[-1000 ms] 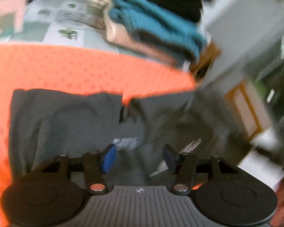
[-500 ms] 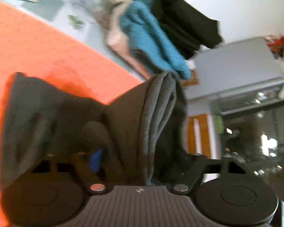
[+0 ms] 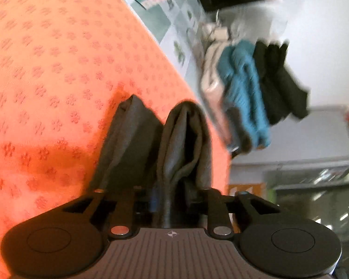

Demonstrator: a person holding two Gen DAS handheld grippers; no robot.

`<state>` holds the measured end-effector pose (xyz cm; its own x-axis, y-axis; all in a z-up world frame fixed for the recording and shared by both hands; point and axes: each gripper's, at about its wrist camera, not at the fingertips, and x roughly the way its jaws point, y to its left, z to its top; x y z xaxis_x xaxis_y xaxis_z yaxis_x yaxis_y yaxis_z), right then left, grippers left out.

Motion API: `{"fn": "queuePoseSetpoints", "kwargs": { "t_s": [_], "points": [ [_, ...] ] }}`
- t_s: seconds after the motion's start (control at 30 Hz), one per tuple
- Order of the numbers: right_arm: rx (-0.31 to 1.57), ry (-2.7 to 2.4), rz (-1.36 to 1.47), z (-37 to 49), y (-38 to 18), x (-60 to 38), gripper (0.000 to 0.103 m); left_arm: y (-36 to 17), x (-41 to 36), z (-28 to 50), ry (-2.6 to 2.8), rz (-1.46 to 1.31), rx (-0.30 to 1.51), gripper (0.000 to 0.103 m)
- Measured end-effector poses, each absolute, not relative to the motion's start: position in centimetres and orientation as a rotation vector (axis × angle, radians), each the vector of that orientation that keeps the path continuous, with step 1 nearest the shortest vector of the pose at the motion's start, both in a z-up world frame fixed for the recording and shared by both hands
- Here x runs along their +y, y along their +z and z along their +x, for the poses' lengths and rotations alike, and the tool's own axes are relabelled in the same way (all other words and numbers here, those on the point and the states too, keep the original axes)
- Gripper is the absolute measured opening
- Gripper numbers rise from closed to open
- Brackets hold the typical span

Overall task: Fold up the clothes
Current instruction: 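Fold the sweatshirt in half with the left gripper over the right gripper's side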

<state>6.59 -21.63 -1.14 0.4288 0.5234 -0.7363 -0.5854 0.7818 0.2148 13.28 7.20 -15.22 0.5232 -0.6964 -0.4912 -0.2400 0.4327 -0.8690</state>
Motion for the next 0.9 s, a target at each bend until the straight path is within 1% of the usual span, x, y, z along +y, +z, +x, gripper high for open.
{"fn": "queuePoseSetpoints", "kwargs": {
  "t_s": [0.07,0.2,0.27,0.37,0.57,0.6,0.9],
  "points": [
    [0.916,0.628,-0.045,6.9,-1.8,-23.0,0.025,-15.1,7.5,13.1,-0.364,-1.157,0.992,0.056],
    [0.946,0.527,0.011,7.2,-3.2,-25.7,0.025,-15.2,7.2,12.8,-0.367,-1.127,0.999,0.066],
    [0.960,0.486,0.020,7.5,-4.0,-26.5,0.025,-15.3,6.9,12.6,-0.374,-1.113,1.003,0.075],
    [0.976,0.446,0.019,7.1,-4.6,-27.4,0.025,-16.0,6.7,12.0,-0.373,-1.128,0.983,0.077],
    [1.006,0.398,0.039,6.6,-5.8,-28.3,0.029,-18.5,7.6,9.8,-0.338,-1.438,0.895,0.078],
    [1.011,0.393,0.045,6.5,-6.0,-28.5,0.029,-18.7,7.6,9.6,-0.334,-1.448,0.892,0.079],
    [1.030,0.379,0.046,6.4,-6.7,-28.9,0.029,-17.2,6.0,10.0,-0.356,-1.220,0.965,0.080]
  ]
}}
